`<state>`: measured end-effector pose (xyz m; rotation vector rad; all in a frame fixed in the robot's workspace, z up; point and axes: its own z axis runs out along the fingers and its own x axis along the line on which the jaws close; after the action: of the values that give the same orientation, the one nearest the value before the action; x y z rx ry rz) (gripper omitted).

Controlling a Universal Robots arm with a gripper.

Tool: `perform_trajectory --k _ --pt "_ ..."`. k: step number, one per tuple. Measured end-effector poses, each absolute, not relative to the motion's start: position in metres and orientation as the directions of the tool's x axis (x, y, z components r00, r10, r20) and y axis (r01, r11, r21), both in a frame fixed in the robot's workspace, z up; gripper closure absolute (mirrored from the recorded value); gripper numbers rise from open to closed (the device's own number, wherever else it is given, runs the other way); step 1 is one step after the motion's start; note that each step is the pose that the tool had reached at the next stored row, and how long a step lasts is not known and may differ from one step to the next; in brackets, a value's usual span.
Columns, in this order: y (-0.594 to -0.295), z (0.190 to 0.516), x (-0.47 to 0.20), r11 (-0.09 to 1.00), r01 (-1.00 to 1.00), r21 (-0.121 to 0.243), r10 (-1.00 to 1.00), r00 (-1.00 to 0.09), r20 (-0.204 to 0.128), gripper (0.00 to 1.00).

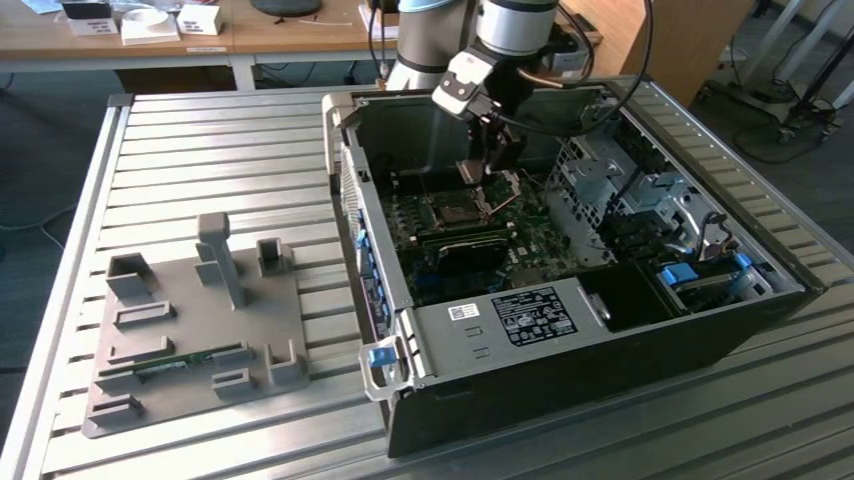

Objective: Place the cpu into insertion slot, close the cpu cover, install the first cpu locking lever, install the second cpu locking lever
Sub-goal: 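Place the cpu into insertion slot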

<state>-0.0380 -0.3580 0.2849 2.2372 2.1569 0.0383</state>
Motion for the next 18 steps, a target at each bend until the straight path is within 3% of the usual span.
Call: perform_trajectory --k 7,9,18 --pt "-0.3580 0.2812 -0.0381 -0.037 0.999 0.038 0.999 0.037 0.002 0.46" --pt "-0.3569 0.2791 -0.0381 -0.037 0.999 0.031 0.999 0.036 0.022 0.46" --pt "-0.3559 0.2765 -0.0381 -0.012 0.999 0.031 1.000 0.012 0.021 0.46"
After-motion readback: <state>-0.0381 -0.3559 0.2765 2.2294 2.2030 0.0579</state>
